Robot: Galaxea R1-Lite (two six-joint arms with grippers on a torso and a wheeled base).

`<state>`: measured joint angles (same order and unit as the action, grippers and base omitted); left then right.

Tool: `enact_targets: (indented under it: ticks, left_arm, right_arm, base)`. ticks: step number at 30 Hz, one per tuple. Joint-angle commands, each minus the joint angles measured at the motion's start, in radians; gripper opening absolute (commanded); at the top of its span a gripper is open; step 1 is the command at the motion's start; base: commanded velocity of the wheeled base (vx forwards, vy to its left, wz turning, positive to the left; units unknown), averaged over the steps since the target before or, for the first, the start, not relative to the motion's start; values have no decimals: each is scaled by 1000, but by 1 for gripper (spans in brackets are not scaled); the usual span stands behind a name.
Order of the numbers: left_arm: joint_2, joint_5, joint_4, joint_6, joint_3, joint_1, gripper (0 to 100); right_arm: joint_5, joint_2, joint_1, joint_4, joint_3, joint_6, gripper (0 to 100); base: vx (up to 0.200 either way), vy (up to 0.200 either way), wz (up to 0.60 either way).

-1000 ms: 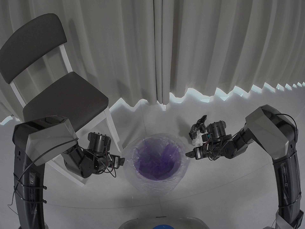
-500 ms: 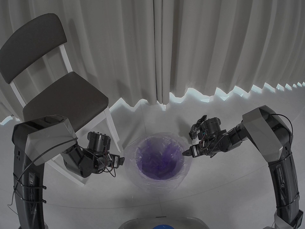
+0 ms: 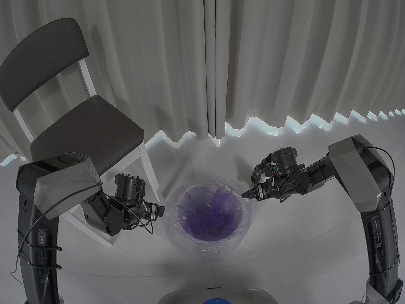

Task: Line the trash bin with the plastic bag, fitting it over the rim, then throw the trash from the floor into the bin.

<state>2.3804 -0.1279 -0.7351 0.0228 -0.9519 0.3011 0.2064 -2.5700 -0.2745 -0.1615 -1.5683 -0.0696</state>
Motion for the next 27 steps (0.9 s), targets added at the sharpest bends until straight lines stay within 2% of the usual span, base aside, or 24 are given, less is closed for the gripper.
enact_targets:
  ticks: [1, 9, 13, 19, 27]
  left_arm:
    - [2, -3, -1, 2, 5, 3, 100]
    - [0, -3, -21, 2, 12, 1, 100]
    - [0, -6, -29, 2, 12, 3, 100]
    - [0, -7, -30, 2, 12, 4, 100]
    - [-1, -7, -30, 3, 12, 9, 100]
  right_arm:
    - [-4, -7, 11, 0, -2, 7, 100]
    - [-7, -87, 27, 23, -78, 16, 100]
    - [-7, -142, 38, 143, -214, 17, 100]
    - [-7, -246, 41, 238, -415, 17, 100]
    - [-4, -357, 31, 405, -432, 5, 100]
  base:
    - [0, 0, 0]
    - [0, 0, 0]
    - [0, 0, 0]
    - [0, 0, 0]
    - [0, 0, 0]
